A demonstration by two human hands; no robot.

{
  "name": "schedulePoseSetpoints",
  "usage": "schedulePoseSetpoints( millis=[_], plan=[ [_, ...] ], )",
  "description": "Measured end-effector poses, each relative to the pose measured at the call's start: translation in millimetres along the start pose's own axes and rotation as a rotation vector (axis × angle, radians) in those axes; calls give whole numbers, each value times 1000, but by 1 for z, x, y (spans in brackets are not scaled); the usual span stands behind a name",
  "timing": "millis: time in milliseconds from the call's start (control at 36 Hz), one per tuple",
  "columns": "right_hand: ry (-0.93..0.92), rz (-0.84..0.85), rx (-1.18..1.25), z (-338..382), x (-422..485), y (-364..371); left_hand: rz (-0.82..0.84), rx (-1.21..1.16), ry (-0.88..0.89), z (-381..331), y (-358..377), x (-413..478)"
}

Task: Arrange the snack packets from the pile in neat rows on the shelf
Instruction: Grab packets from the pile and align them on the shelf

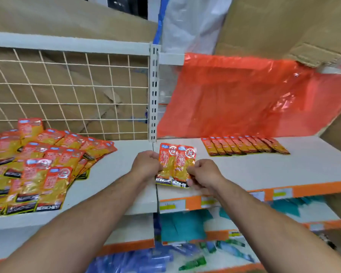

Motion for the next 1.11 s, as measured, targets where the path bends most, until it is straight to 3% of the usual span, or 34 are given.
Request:
schedulePoseSetpoints(
  millis=[417, 972, 1111],
  plan=[
    [80, -226, 77, -89, -27, -201, 176, -22, 45, -52, 205, -43],
    [155, -429, 79, -142, 76, -378, 316, 97, 82, -136, 421, 68],
    [168, -414, 89, -157, 105, -412, 286, 122, 82, -147, 464, 83]
  ],
)
Point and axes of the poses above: each hand's wrist, its own x-axis towards the middle knuckle, its own y-axis out of the palm, z = x × y, the point moved 7 cm from there along x, towards the middle knuckle, and after that the axes turned 7 degrees about -y, right-handed, at the moved point
